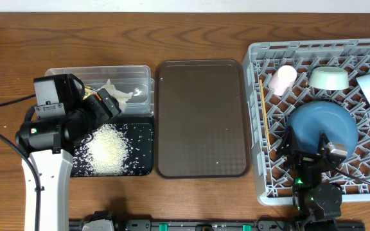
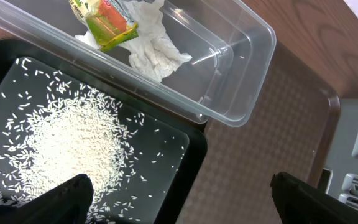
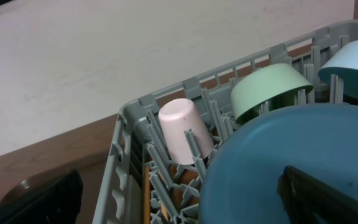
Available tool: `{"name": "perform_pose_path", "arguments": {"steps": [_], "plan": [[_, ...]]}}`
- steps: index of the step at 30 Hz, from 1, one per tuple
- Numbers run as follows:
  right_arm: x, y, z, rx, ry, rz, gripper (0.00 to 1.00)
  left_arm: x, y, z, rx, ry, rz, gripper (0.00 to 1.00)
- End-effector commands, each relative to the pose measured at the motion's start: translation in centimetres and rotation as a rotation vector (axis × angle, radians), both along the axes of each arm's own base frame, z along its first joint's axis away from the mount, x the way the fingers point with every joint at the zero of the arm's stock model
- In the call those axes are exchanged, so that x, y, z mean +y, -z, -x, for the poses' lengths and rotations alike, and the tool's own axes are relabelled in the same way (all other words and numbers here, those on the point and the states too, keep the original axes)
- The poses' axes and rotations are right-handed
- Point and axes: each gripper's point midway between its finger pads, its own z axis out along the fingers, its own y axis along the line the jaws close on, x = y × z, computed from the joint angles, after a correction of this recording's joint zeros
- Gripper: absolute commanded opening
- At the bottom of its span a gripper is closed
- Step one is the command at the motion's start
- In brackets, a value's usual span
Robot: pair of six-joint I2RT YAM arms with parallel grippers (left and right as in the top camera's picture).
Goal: Sort waste into correct bins and load items into the dishwasher rack
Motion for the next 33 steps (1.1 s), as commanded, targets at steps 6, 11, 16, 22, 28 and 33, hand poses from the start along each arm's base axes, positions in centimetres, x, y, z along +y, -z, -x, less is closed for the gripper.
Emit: {"name": "perform_pose_path", "arguments": {"steps": [6, 11, 16, 22, 28, 33], "plan": [[-0.3, 0.0, 0.1, 0.001, 0.016, 0.017, 0.99, 0.3, -0.3, 0.1, -0.009, 0.000, -0.020, 0.95], [-0.3, 0.0, 0.1, 0.001, 0.016, 0.017, 0.99, -0.1, 0.0, 0.6, -0.007, 0.012, -0.021, 0.95], [-0.3, 0.0, 0.1, 0.001, 0.016, 0.017, 0.99, 0.1, 0.5, 2.7, -0.025, 0.000, -0.069, 0.95], [-0.3, 0.0, 0.1, 0.001, 0.016, 0.017, 0.99, -0.9, 3.7, 6.2, -0.043, 0.024, -0.072, 0.95], [-0.3, 0.0, 0.1, 0.001, 0.016, 0.017, 0.99, -1.1, 4.8, 5.2, -0.289, -0.011, -0.053, 0.95], [-0.3, 0.0, 0.1, 0.001, 0.016, 0.017, 0.99, -1.5, 4.3, 3.8, -0.542, 0.008, -0.059, 0.95]]}}
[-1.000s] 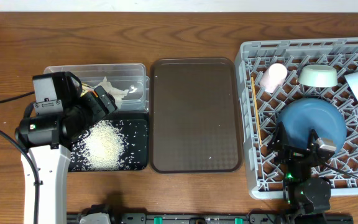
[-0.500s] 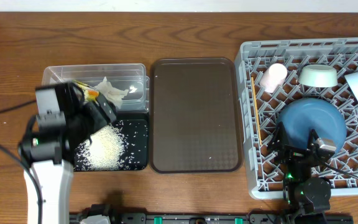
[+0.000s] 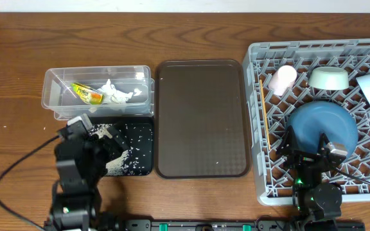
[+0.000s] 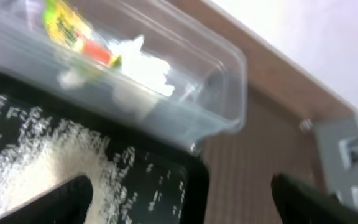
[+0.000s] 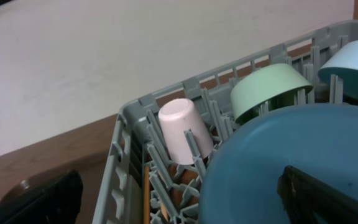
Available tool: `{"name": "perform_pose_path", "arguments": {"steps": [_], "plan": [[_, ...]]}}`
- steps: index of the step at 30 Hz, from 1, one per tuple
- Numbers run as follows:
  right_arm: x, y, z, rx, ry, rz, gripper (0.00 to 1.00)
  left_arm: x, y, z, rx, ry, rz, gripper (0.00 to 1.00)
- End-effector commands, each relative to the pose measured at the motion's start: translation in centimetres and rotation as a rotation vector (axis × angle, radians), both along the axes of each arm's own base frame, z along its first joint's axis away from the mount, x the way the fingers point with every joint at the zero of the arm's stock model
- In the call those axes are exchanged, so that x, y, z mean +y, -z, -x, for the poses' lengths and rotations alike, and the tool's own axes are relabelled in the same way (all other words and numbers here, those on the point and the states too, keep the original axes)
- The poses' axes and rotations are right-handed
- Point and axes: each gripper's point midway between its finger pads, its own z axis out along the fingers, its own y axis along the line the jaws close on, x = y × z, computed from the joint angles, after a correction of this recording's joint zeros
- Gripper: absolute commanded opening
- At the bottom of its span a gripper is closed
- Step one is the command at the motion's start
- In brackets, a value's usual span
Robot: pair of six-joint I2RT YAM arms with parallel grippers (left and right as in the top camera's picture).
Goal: Sort waste into correct bins and load items into the dishwasher rack
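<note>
The clear bin [image 3: 98, 86] holds a yellow-green wrapper [image 3: 86, 94] and crumpled tissue [image 3: 117, 92]; the left wrist view shows the same clear bin [image 4: 166, 81]. Below it the black bin [image 3: 137, 151] holds white rice [image 4: 36, 168]. My left gripper [image 3: 111, 146] hangs open and empty over the black bin's front part, fingers wide [image 4: 179, 208]. The grey rack [image 3: 253, 96] carries a blue plate [image 3: 323, 125], a pink cup [image 3: 282, 78], a green bowl [image 3: 329, 78] and a pale bowl. My right gripper [image 3: 306, 146] stands open at the plate's near edge [image 5: 179, 205].
A brown serving tray [image 3: 201, 119] lies bare between the bins and the rack. An orange chopstick [image 3: 264, 109] lies along the rack's left side. The left arm's cable trails across the wood at the lower left.
My left arm was over the seam between the two bins; now it sits nearer the table's front edge, lower, and the clear bin shows in full. The right arm has not moved.
</note>
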Motion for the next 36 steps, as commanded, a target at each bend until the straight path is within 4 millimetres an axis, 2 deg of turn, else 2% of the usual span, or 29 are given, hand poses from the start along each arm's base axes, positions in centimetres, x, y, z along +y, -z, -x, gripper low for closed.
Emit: {"name": "perform_pose_path", "arguments": {"steps": [1, 10, 16, 28, 33, 36], "plan": [[-0.3, 0.0, 0.1, 0.000, 0.016, 0.016, 0.99, -0.6, 0.9, 0.2, -0.082, 0.024, 0.004, 0.95], [-0.3, 0.0, 0.1, 0.000, 0.016, 0.016, 0.99, -1.8, 4.1, 0.8, -0.203, 0.070, -0.009, 0.95], [-0.3, 0.0, 0.1, 0.000, 0.016, 0.016, 0.99, -1.6, 5.7, 1.1, -0.229, 0.063, -0.019, 0.95], [-0.3, 0.0, 0.1, 0.000, 0.016, 0.016, 0.99, -2.7, 2.2, 1.4, -0.429, 0.202, -0.381, 0.95], [-0.3, 0.0, 0.1, 0.000, 0.016, 0.016, 0.99, -1.3, 2.5, 1.2, -0.402, 0.127, -0.417, 0.95], [-0.3, 0.0, 0.1, 0.000, 0.016, 0.016, 0.99, -1.2, 2.5, 1.2, -0.401, 0.122, -0.418, 0.95]]}}
